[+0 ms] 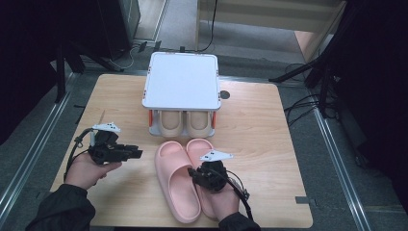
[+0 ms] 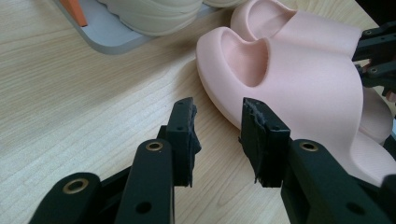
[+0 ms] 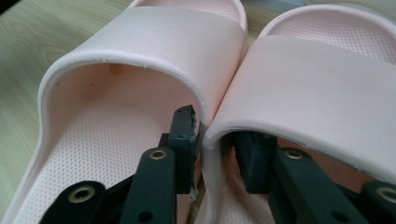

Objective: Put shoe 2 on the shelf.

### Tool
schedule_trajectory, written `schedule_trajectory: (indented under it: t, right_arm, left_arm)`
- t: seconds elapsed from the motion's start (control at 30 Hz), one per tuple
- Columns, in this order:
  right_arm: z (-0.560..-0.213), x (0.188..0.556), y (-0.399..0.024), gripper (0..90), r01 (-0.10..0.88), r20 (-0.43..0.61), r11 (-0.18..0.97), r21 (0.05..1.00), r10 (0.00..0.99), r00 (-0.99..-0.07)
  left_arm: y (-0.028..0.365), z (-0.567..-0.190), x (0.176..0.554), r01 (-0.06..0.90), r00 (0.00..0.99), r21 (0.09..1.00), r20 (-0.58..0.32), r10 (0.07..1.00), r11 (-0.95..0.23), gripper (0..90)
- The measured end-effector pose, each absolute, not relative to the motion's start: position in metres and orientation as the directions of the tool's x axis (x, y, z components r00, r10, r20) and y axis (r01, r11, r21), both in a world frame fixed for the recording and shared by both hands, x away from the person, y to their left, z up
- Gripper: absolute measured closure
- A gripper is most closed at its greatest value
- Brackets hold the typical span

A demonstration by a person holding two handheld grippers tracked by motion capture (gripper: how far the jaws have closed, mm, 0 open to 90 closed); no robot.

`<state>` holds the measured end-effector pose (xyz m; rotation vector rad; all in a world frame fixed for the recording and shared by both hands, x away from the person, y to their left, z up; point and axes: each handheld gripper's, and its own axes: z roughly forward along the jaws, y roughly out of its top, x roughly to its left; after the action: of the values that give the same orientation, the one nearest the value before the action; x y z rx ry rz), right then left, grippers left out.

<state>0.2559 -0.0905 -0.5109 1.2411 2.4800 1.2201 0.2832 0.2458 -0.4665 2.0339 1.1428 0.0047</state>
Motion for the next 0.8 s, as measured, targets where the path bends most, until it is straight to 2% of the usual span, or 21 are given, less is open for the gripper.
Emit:
schedule_trajectory:
  t: [0.07, 0.27, 0.8]
  right_arm:
    - [-0.51, 0.257, -0.093, 74.3, 0.636, 0.259, 0.334, 0.695, 0.71, -0.655]
    - [-0.505, 0.257, -0.097, 78.5, 0.61, 0.223, 0.361, 0.705, 0.703, -0.675]
    - [-0.488, 0.263, -0.109, 79.0, 0.55, 0.226, 0.418, 0.723, 0.609, -0.76]
  left_arm:
    - [0.246, -0.466, 0.283, 0.721, 0.593, 0.633, -0.355, 0.723, -0.281, 64.5]
    - [0.248, -0.466, 0.283, 0.72, 0.591, 0.636, -0.353, 0.726, -0.277, 64.5]
    - [0.256, -0.466, 0.283, 0.724, 0.578, 0.641, -0.361, 0.732, -0.255, 64.4]
